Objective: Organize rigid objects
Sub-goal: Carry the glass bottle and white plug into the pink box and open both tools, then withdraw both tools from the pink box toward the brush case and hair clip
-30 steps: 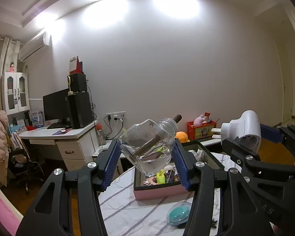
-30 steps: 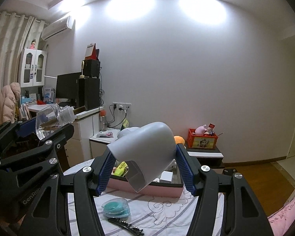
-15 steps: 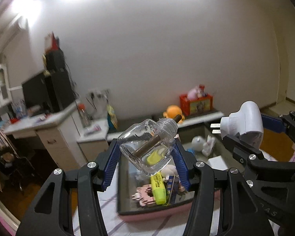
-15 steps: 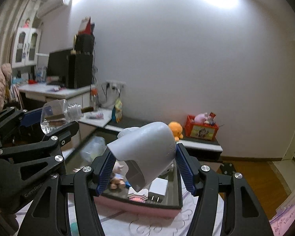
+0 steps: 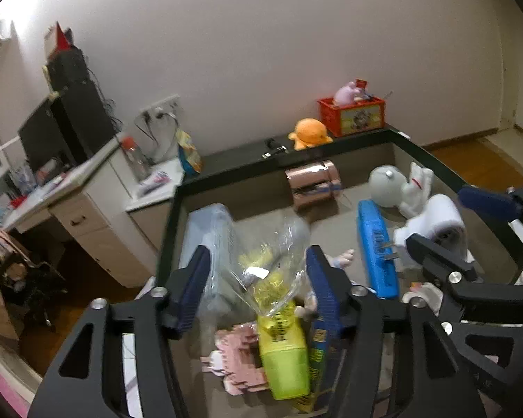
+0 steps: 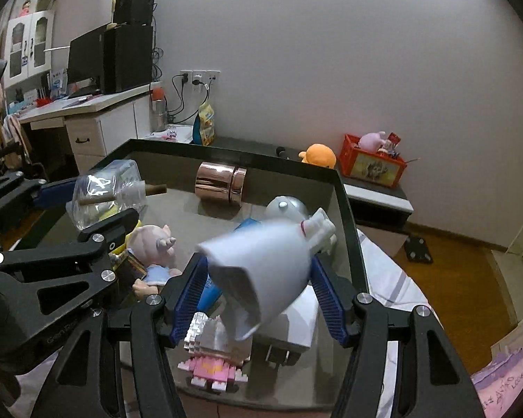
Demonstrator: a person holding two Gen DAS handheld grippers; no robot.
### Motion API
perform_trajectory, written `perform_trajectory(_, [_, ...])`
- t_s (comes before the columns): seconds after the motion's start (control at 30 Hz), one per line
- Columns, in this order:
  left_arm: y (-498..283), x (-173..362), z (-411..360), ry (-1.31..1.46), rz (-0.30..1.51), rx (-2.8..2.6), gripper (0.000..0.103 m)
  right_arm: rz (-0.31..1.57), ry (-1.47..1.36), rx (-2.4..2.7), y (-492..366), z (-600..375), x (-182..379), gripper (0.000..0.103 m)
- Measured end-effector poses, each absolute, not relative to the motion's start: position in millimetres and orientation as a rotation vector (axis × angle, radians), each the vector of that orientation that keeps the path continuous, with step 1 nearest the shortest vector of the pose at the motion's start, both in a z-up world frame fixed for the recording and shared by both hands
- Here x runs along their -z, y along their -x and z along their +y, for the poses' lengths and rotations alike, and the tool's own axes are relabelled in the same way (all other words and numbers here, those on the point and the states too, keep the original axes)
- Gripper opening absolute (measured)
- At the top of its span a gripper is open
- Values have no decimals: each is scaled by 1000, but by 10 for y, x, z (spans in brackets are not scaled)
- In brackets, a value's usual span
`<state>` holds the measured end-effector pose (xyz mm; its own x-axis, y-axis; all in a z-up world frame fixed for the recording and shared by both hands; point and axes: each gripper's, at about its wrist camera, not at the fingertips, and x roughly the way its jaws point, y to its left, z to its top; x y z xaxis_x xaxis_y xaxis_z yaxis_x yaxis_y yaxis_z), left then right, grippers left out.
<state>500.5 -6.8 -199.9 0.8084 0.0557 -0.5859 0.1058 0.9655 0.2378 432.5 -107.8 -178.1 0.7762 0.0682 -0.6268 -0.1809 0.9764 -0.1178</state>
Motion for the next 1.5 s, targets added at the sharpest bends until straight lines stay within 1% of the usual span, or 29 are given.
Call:
perform_trajectory(0.03, [-4998, 1967, -40, -267, 617, 6, 73, 661, 186, -123, -4318, -1081, 1774, 67])
perform_trajectory(0.1, [-4941, 1875, 39, -237, 598, -10, 79, 653, 179, -117, -4300, -1102, 1719, 73])
perform_trajectory(0.13, [-4908, 1833, 64, -225, 587, -11, 85, 642, 173, -115, -4283, -1121, 1684, 80])
perform_trajectory(0.2, [-4787, 1701, 112, -204, 555, -24, 91, 618, 170, -110, -4207, -1147, 1588, 81])
perform_trajectory(0.47, [-4172, 1233, 215, -153, 464, -26, 102, 527, 143, -140, -3725, -1179, 1104, 82])
perform_trajectory(0.57, [-3897, 1070, 230, -158, 425, -27, 103, 490, 139, -149, -3486, -1180, 952, 83])
perform_trajectory(0.8, [-2967, 741, 265, -146, 302, -31, 103, 407, 111, -208, -2712, -1203, 624, 83])
perform_trajectory(0.9, [-2551, 675, 301, -124, 254, -51, 103, 347, 124, -197, -2317, -1191, 516, 83])
perform_trajectory(1.13, [-1817, 676, 287, -113, 229, -62, 103, 251, 68, -221, -1527, -1221, 436, 84])
perform_trajectory(1.33, [-1571, 714, 288, -112, 234, -48, 103, 222, 52, -212, -1132, -1224, 437, 84])
perform_trajectory(1.5, [-1511, 739, 298, -88, 241, -44, 103, 219, 58, -200, -1025, -1216, 432, 84])
